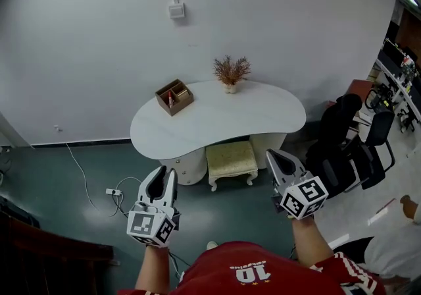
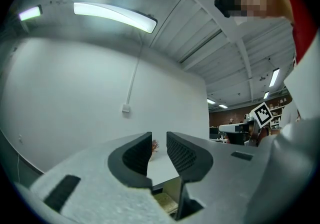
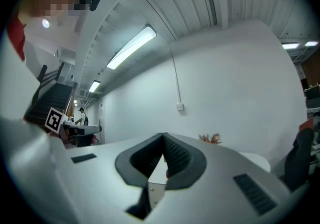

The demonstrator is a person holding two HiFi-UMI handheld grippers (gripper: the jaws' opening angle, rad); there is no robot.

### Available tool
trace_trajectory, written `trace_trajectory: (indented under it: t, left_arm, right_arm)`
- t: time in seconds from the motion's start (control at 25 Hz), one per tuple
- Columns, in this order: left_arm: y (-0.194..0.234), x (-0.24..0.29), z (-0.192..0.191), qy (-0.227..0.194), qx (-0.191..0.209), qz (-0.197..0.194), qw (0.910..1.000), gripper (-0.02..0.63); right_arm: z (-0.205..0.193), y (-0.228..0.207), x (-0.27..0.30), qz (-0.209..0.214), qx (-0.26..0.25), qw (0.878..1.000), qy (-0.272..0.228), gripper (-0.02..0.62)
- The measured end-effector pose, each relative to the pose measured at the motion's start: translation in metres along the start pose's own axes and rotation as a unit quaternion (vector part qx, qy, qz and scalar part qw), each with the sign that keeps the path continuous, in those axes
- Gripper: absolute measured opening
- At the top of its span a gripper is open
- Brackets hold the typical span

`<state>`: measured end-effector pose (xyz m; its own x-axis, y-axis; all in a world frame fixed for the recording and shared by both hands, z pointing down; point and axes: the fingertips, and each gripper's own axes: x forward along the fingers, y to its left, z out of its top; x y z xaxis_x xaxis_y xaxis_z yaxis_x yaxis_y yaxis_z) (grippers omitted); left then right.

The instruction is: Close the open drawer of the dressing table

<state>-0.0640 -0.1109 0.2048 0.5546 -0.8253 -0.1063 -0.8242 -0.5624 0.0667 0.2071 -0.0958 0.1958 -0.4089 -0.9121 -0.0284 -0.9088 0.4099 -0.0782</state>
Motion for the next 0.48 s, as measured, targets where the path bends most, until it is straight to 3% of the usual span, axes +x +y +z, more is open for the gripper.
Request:
trace_trajectory:
  t: [0.2, 0.48]
  left_arm:
    - [-0.022, -0.013, 0.01, -0.018, 0.009, 0.018, 0.9996, 0.025]
    - [-0.036, -0.02, 0.013, -0.023, 0.016, 0.02, 0.9994, 0.0]
  right_arm:
    - [0.007, -0.001, -0.021, 0.004, -0.005, 1.0, -0.021, 0.003]
    - [0.005, -0.002, -0.031, 0.004, -0.002, 1.0, -0.026, 0.002]
